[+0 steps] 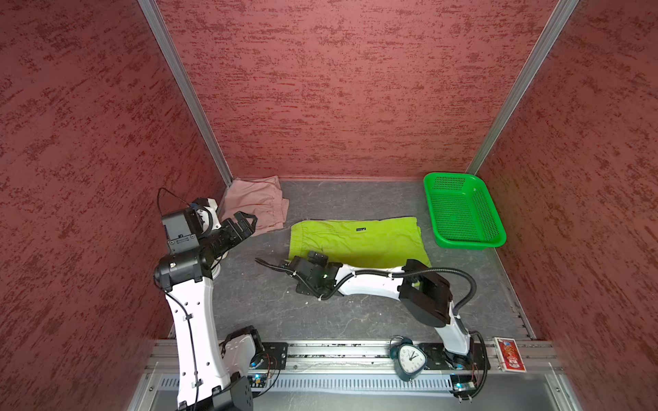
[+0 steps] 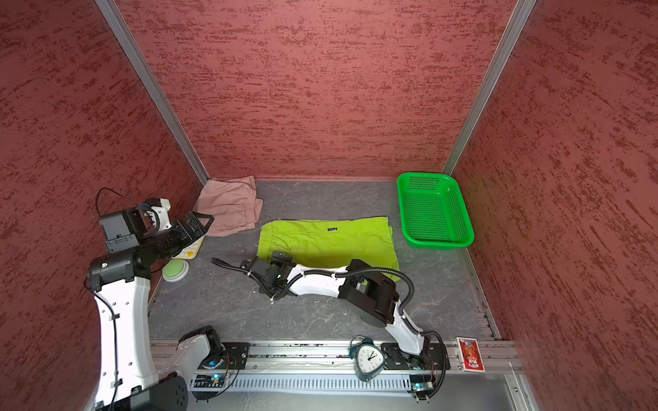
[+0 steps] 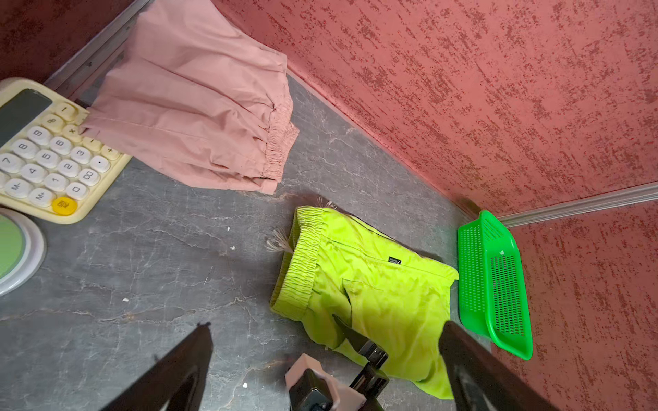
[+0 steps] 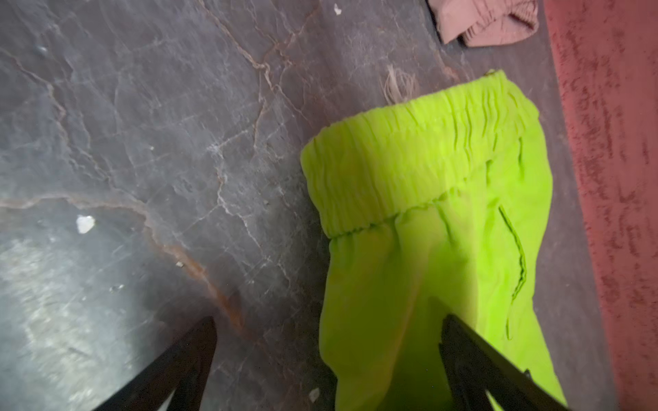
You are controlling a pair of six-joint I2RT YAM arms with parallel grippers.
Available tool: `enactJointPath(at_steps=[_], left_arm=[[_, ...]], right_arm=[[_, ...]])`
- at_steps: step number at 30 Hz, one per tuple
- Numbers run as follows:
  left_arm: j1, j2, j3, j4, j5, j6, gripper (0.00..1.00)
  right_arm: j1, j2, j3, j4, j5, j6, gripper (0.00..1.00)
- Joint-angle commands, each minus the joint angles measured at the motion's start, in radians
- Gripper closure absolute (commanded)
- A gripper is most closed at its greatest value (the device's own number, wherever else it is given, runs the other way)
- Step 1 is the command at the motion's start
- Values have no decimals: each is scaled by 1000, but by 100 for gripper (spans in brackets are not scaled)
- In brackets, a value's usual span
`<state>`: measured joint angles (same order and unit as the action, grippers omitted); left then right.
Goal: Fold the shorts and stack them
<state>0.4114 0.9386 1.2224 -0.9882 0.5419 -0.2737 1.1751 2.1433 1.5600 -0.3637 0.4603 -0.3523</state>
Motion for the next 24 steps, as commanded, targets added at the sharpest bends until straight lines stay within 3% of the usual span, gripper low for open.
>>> enactJointPath(at_steps=[1,6,16,19,24], left_arm=[[24,-4,-3,-33,32,41,1],[36,0,-20,-15,63,18,1],[55,8,-35,-42,68,33,0],[55,8,-46,-47,60,34,1],[64,22,-59,-40,34,41,1]], right_arm=[[-6,34,49,85,86,-144,1],[-10,108,75,138,117,-206,1],[-53,201,159,147,81,-202,1],[-67,209,178,147,61,-176,12],[-90,171,174,158,-81,-86,48]])
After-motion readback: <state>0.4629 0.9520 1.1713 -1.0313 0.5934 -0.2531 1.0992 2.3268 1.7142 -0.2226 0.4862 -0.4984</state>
